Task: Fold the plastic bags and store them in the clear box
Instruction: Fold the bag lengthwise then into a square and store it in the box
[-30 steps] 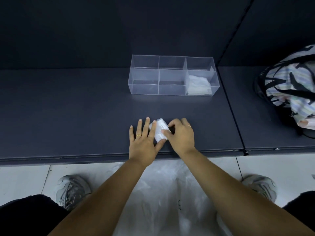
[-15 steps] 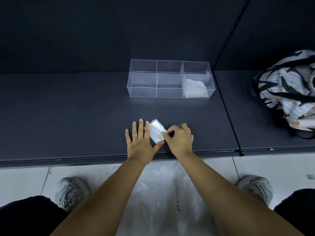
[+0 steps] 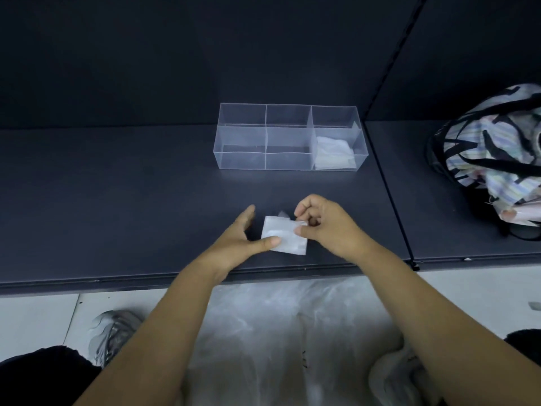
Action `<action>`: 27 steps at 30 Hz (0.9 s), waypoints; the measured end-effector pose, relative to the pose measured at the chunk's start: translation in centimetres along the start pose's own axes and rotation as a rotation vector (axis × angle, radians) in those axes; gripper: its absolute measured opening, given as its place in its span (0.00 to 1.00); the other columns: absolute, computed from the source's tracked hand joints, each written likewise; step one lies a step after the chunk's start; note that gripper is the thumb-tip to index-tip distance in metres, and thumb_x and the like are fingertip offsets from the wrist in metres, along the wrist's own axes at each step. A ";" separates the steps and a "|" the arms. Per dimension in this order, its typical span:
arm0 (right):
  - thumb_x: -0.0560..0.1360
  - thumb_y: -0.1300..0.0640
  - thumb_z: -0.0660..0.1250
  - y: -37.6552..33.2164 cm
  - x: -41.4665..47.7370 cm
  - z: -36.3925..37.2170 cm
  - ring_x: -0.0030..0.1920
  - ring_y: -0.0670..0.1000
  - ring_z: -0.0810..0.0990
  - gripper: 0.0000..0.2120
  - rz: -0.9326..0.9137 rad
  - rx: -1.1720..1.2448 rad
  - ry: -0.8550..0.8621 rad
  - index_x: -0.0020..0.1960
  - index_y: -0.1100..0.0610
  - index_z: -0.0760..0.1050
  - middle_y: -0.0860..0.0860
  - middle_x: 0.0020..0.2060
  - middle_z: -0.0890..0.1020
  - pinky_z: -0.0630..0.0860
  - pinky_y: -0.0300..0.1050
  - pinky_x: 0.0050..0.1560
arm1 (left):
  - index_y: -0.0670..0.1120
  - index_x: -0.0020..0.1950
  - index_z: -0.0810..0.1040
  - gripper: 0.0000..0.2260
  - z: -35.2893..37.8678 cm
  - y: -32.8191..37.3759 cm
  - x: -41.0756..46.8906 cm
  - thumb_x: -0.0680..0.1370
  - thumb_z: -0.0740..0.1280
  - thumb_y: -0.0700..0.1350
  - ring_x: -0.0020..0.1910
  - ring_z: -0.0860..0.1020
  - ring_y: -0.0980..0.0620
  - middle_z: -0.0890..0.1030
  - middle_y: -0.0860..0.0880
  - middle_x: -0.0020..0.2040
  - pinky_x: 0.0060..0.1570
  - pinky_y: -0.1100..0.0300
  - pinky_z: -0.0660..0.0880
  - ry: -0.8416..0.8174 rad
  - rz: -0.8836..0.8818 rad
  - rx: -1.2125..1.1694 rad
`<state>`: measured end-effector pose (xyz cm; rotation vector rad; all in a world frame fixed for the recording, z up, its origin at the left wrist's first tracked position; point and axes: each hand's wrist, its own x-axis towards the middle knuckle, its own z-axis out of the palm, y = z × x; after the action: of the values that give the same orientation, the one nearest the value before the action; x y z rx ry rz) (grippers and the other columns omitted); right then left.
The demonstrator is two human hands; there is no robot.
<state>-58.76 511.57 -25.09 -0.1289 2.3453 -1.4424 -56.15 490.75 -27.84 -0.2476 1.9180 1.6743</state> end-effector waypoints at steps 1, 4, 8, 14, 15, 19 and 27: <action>0.71 0.66 0.72 -0.4 -0.4 -0.7 0.34 0.43 0.73 0.13 -0.017 -0.016 -0.040 0.45 0.50 0.74 0.46 0.37 0.79 0.72 0.33 0.40 | 0.54 0.78 0.52 0.53 0.3 0.6 0.4 0.59 0.77 0.60 0.71 0.65 0.57 0.63 0.55 0.75 0.65 0.64 0.63 -0.068 0.009 -0.039; 0.71 0.64 0.73 -1.2 -1.1 -2.5 0.37 0.43 0.75 0.12 -0.044 -0.019 -0.085 0.47 0.50 0.75 0.46 0.38 0.80 0.73 0.32 0.41 | 0.50 0.74 0.65 0.42 1.7 2.4 1.8 0.61 0.76 0.52 0.61 0.77 0.55 0.77 0.51 0.64 0.59 0.62 0.72 -0.200 -0.008 -0.182; 0.72 0.62 0.73 -0.6 -0.9 -4.8 0.40 0.44 0.79 0.14 0.010 0.108 0.023 0.56 0.53 0.76 0.50 0.39 0.81 0.75 0.35 0.47 | 0.45 0.54 0.82 0.18 3.6 3.9 4.0 0.65 0.75 0.42 0.50 0.82 0.51 0.84 0.46 0.51 0.48 0.61 0.79 -0.147 0.067 -0.375; 0.74 0.59 0.71 0.8 1.7 -6.9 0.41 0.43 0.83 0.08 0.152 0.318 0.187 0.52 0.60 0.82 0.53 0.46 0.86 0.78 0.34 0.41 | 0.44 0.48 0.83 0.09 6.0 7.5 7.1 0.69 0.75 0.42 0.44 0.83 0.52 0.86 0.46 0.45 0.45 0.63 0.79 0.061 0.145 -0.408; 0.73 0.60 0.71 0.9 2.7 -7.7 0.40 0.43 0.82 0.05 0.152 0.321 0.258 0.49 0.59 0.83 0.53 0.46 0.86 0.78 0.33 0.42 | 0.44 0.47 0.83 0.05 6.1 8.2 7.7 0.72 0.74 0.40 0.40 0.83 0.54 0.86 0.48 0.42 0.43 0.65 0.79 0.121 0.157 -0.403; 0.73 0.58 0.73 1.3 8.0 -11.1 0.42 0.48 0.80 0.07 0.161 0.269 0.495 0.44 0.63 0.82 0.57 0.44 0.85 0.77 0.42 0.48 | 0.46 0.42 0.82 0.03 5.2 10.1 10.4 0.75 0.71 0.40 0.38 0.81 0.57 0.84 0.52 0.38 0.42 0.68 0.75 0.444 0.331 -0.140; 0.72 0.52 0.69 2.3 16.0 -11.2 0.63 0.59 0.69 0.09 0.310 -0.619 0.636 0.48 0.56 0.82 0.56 0.58 0.73 0.63 0.50 0.62 | 0.49 0.79 0.49 0.29 4.9 5.5 13.6 0.81 0.52 0.59 0.78 0.42 0.50 0.50 0.50 0.79 0.73 0.50 0.32 0.500 0.519 1.208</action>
<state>-77.37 517.68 -27.01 0.5869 3.0699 -0.6196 -68.50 499.55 -30.65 0.3761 3.1811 0.4091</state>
